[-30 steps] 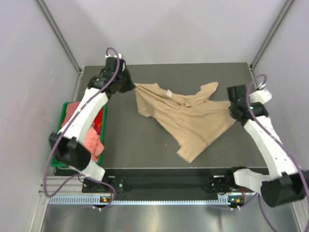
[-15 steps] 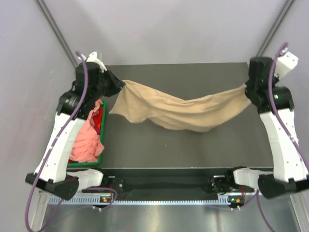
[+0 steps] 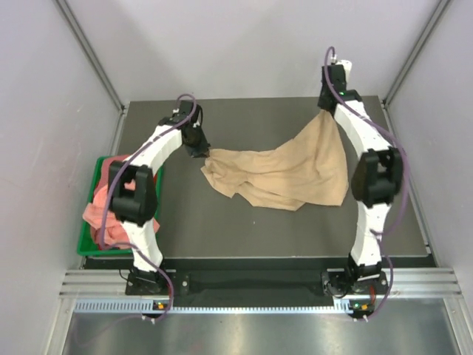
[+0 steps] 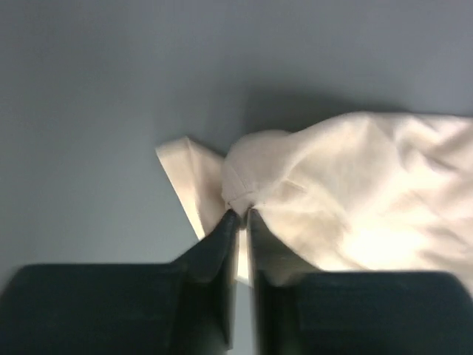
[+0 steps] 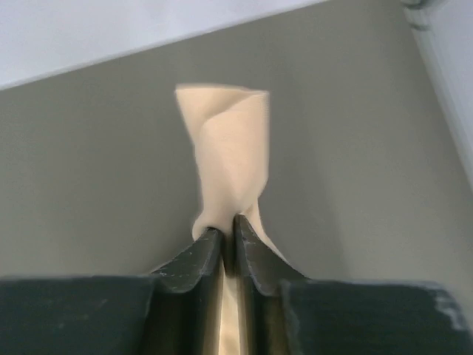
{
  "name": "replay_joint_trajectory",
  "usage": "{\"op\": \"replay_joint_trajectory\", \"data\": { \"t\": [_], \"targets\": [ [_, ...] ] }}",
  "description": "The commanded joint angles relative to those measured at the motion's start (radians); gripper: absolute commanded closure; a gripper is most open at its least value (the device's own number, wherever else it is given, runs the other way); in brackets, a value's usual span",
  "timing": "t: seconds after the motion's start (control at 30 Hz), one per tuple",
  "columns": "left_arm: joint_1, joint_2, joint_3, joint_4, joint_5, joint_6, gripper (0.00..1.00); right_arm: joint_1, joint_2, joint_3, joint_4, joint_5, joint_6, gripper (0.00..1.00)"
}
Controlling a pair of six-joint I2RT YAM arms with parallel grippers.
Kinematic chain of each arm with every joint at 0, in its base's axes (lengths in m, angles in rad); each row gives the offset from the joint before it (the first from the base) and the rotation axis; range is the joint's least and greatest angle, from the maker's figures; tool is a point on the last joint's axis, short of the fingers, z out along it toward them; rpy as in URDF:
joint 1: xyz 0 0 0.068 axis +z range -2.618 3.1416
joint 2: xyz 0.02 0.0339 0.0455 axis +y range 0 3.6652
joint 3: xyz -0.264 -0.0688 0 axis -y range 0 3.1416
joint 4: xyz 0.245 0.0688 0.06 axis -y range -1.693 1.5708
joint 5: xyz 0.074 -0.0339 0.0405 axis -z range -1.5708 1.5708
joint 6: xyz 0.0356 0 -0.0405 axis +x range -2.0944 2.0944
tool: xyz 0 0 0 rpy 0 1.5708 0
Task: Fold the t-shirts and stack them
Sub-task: Flatten the tshirt out
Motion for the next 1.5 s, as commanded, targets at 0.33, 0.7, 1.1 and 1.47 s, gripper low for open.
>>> {"op": "replay_joint_trajectory", "data": {
  "t": [0.33, 0.7, 1.1, 1.47],
  "targets": [
    [0.042, 0.008, 0.004, -0.003, -0.108, 0.202, 0.43, 0.002, -0.076, 0.0, -0.045, -0.269, 0.1, 0.43],
    [0.093, 0.025, -0.155, 0.13, 0.094, 0.22, 0.58, 0.005, -0.395, -0.445, 0.001, -0.343, 0.15, 0.44],
    [0.094, 0.184, -0.098, 0.161, 0.116, 0.242, 0.56, 0.016, -0.484, -0.648, 0.068, -0.375, 0.187, 0.44],
    [0.079, 0.226, -0.084, 0.127, 0.088, 0.257, 0.76, 0.029, -0.553, -0.778, -0.086, -0.228, 0.449, 0.44]
  ]
}}
